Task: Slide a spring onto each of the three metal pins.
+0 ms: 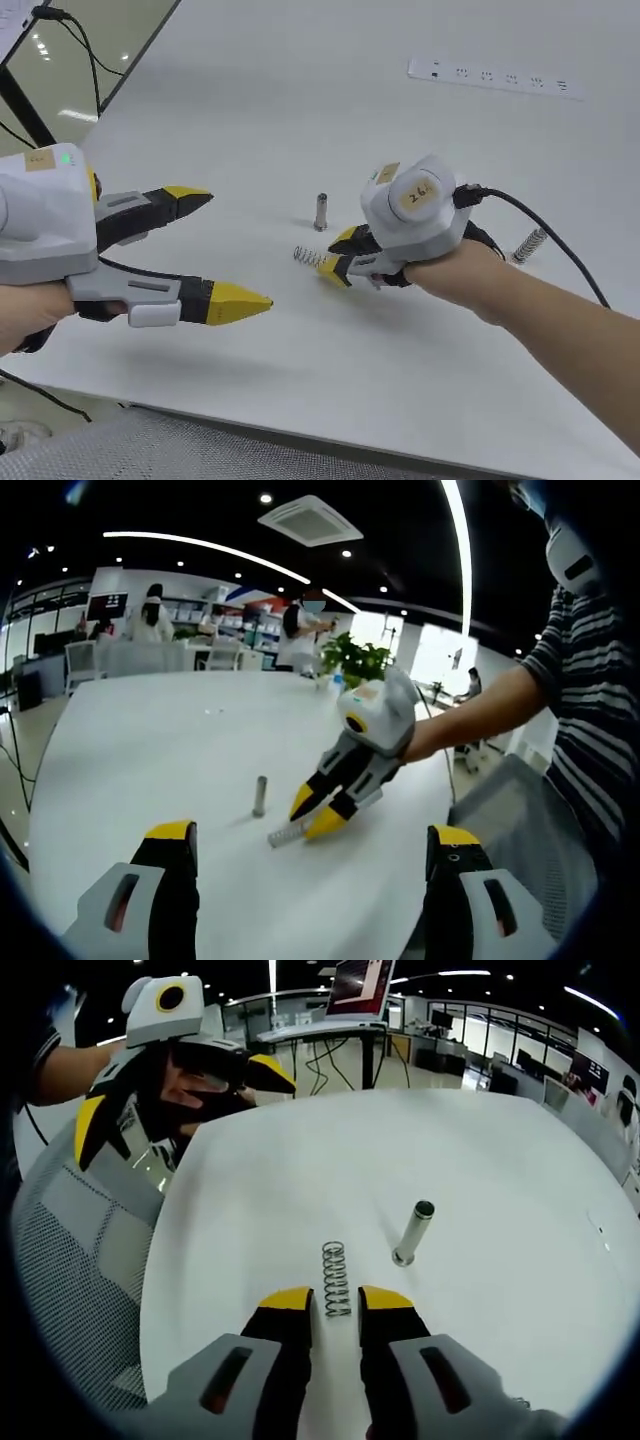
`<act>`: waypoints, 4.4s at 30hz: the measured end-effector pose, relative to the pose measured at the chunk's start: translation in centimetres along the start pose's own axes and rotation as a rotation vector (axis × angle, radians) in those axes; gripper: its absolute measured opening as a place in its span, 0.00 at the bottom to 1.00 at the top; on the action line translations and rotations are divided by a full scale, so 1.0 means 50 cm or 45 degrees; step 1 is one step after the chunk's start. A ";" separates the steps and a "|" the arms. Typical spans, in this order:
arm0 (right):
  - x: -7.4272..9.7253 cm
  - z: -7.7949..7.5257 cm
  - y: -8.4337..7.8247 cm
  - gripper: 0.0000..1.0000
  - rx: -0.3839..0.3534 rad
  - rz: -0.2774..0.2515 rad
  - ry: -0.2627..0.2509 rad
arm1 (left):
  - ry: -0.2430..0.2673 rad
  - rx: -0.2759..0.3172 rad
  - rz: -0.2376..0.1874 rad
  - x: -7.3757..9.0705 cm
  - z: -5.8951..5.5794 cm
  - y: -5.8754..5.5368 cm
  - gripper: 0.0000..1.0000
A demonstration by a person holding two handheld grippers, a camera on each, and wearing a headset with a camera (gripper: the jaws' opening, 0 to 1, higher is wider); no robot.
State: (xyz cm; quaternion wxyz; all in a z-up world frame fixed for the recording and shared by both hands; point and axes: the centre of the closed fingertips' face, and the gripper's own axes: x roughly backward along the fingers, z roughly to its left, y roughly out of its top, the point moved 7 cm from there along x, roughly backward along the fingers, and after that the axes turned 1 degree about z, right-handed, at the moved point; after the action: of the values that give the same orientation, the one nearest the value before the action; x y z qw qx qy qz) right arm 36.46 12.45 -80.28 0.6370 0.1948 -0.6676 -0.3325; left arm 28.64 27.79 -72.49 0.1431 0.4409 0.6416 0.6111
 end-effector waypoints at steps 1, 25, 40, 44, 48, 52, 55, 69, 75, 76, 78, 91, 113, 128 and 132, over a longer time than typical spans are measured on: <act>-0.002 0.000 -0.001 0.15 0.000 0.002 -0.001 | -0.001 -0.001 0.002 0.000 0.000 0.000 0.91; 0.078 0.020 -0.001 0.08 0.117 -0.036 0.017 | -0.085 -0.045 0.038 -0.035 -0.025 0.008 0.90; 0.186 0.018 -0.020 0.08 0.180 -0.031 0.000 | -0.171 -0.063 0.050 -0.075 -0.042 0.020 0.84; 0.204 0.021 -0.030 0.08 0.195 -0.021 -0.001 | -0.187 -0.054 0.035 -0.084 -0.047 0.024 0.83; 0.216 0.027 -0.035 0.08 0.216 -0.004 0.002 | -0.211 -0.071 0.042 -0.098 -0.054 0.025 0.80; 0.223 0.032 -0.034 0.08 0.213 -0.015 -0.002 | -0.230 -0.055 0.022 -0.112 -0.058 0.027 0.75; 0.228 0.043 -0.033 0.08 0.248 -0.014 0.009 | -0.269 -0.069 0.035 -0.127 -0.069 0.026 0.73; 0.243 0.057 -0.028 0.08 0.355 0.001 0.040 | -0.378 -0.147 0.083 -0.182 -0.097 0.024 0.52; 0.251 0.057 -0.025 0.08 0.353 -0.017 0.040 | -0.408 -0.148 0.067 -0.206 -0.106 0.030 0.41; 0.251 0.058 -0.025 0.08 0.356 -0.016 0.040 | -0.414 -0.151 0.066 -0.209 -0.108 0.031 0.40; 0.254 0.059 -0.026 0.08 0.361 -0.013 0.045 | -0.427 -0.153 0.064 -0.216 -0.112 0.033 0.37; 0.263 0.065 -0.023 0.08 0.365 -0.028 0.057 | -0.470 -0.132 0.036 -0.232 -0.123 0.039 0.18; 0.269 0.068 -0.023 0.08 0.344 -0.045 0.084 | -0.528 -0.168 0.024 -0.233 -0.136 0.041 0.04; 0.270 0.076 -0.059 0.14 0.208 -0.031 0.100 | -0.572 -0.166 0.065 -0.241 -0.138 0.033 0.03; 0.266 0.080 -0.065 0.15 0.199 -0.023 0.098 | -0.577 -0.165 0.070 -0.242 -0.140 0.031 0.03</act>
State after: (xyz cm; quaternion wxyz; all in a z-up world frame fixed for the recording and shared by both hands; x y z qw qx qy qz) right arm 30.51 1.85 -72.82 0.6420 0.2625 -0.6648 -0.2773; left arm 31.10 14.03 -73.88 0.2948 0.5739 0.5403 0.5402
